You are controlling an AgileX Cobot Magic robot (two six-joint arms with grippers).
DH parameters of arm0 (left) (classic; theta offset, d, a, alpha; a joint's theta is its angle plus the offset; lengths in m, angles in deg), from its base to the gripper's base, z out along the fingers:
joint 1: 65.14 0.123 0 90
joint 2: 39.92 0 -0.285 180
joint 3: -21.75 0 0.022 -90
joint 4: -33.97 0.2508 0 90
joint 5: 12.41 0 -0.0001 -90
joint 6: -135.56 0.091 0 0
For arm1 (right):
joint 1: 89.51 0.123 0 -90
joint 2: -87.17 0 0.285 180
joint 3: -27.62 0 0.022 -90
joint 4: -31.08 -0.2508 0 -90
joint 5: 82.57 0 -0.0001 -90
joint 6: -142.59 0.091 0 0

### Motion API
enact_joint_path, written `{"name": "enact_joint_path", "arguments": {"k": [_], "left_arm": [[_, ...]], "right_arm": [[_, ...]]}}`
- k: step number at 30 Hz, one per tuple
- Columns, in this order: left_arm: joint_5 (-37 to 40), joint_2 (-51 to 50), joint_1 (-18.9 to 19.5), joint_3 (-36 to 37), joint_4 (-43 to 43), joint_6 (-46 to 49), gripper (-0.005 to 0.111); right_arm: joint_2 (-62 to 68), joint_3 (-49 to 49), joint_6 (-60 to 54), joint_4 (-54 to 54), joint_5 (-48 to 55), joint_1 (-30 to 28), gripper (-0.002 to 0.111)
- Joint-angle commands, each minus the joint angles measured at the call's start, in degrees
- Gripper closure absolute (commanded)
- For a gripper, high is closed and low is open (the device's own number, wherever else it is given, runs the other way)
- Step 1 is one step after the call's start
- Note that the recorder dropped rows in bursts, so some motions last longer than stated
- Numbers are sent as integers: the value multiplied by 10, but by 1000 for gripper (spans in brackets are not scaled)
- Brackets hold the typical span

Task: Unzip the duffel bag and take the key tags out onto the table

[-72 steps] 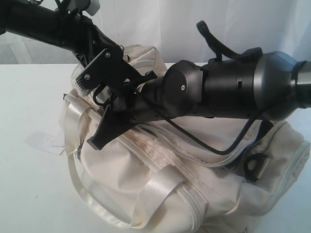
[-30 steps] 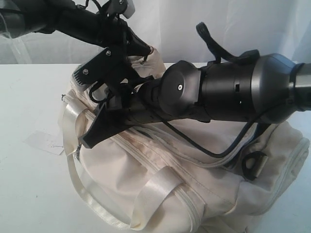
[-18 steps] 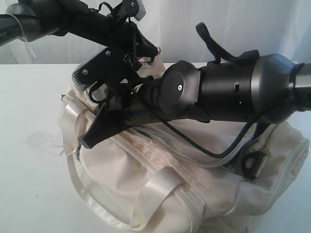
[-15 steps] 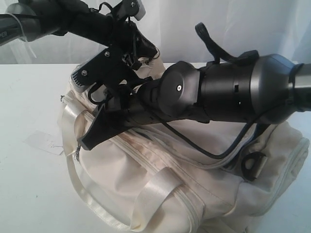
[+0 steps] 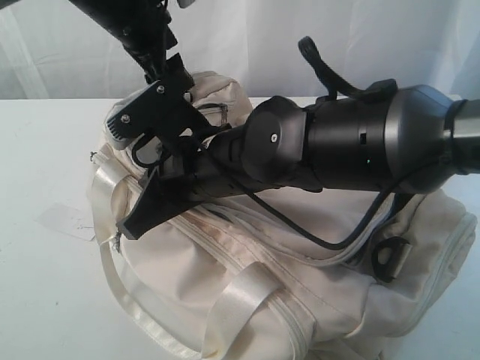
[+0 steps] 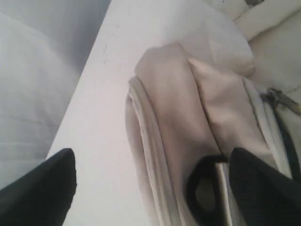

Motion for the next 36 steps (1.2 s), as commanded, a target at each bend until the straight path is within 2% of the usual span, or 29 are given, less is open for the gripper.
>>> {"name": "enact_joint_path", "arguments": {"k": [1,2,4,5,6,8,11,14,17,19,21,24,27,30,33,36], "left_arm": [[84,59,0,-2,126,-167,40],[100,69,0,-2,167,-198,49],[149,93,8,-2,228,-265,79],[176,103,14,-2,232,-283,95],[198,112,23,-2,229,-295,107],[247,136,44,-2,195,-296,106],[250,179,72,-2,109,-284,107],[250,233,87,30,53,-273,107],[250,293,87,88,47,-263,107],[250,338,87,147,47,-262,107],[247,383,87,213,47,-260,107],[183,452,87,343,47,-260,107],[110,518,87,475,39,-262,107],[25,579,86,595,24,-262,107],[-69,617,86,694,10,-262,107],[-110,638,86,739,-28,-267,107]], "right_arm": [[-3,1,5,-6,32,11,108],[-5,1,5,-6,35,11,108],[-5,1,5,-6,36,11,108],[-7,1,5,-6,38,11,108],[-8,1,5,-5,38,11,108],[-15,1,5,-5,41,11,107],[-35,1,5,-5,43,11,96],[-58,1,5,-5,46,10,77],[-81,1,5,-5,48,10,53],[-98,1,5,-5,57,10,45],[-121,1,5,-2,84,6,45],[-159,1,52,38,151,-11,45],[-194,1,217,191,207,-38,45],[-218,1,300,325,289,-47,45],[-226,1,300,341,355,-47,45],[-219,1,328,342,375,-47,45]]}}
